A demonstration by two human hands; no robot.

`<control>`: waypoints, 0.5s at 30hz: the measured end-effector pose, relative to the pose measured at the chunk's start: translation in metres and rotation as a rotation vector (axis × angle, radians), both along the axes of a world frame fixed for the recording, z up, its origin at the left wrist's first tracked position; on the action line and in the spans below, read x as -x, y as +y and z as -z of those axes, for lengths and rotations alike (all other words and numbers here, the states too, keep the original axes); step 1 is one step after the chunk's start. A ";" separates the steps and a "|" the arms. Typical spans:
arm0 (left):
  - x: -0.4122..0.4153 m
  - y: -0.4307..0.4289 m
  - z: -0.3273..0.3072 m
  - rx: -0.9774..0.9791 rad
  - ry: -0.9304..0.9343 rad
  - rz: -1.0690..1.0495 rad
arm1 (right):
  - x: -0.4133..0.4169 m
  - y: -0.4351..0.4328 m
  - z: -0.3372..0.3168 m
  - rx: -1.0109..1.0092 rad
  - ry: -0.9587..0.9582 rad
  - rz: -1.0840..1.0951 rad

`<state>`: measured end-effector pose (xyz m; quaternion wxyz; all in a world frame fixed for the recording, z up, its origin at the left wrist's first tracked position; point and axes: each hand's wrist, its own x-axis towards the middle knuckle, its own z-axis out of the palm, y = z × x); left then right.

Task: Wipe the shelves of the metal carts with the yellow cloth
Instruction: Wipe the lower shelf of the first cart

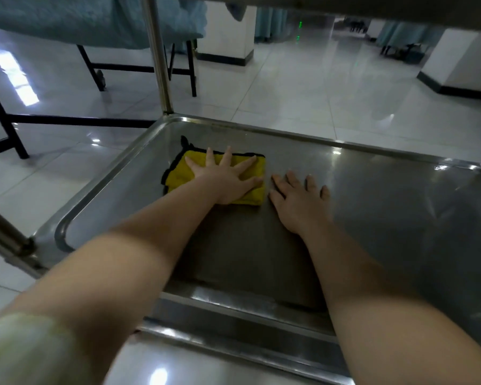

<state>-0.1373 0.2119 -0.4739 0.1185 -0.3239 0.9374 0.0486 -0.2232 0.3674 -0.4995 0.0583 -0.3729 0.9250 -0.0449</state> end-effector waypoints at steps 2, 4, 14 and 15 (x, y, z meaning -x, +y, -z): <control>-0.041 0.015 0.000 0.003 -0.006 0.083 | 0.000 0.001 -0.001 0.000 -0.015 -0.005; -0.089 0.039 0.001 -0.004 -0.013 0.188 | -0.002 0.001 -0.002 -0.002 -0.009 -0.002; -0.188 -0.012 0.002 -0.006 -0.028 -0.135 | -0.013 -0.008 -0.016 -0.121 -0.039 0.034; -0.189 -0.012 0.002 -0.005 -0.022 -0.163 | -0.019 -0.019 -0.021 -0.114 -0.044 0.033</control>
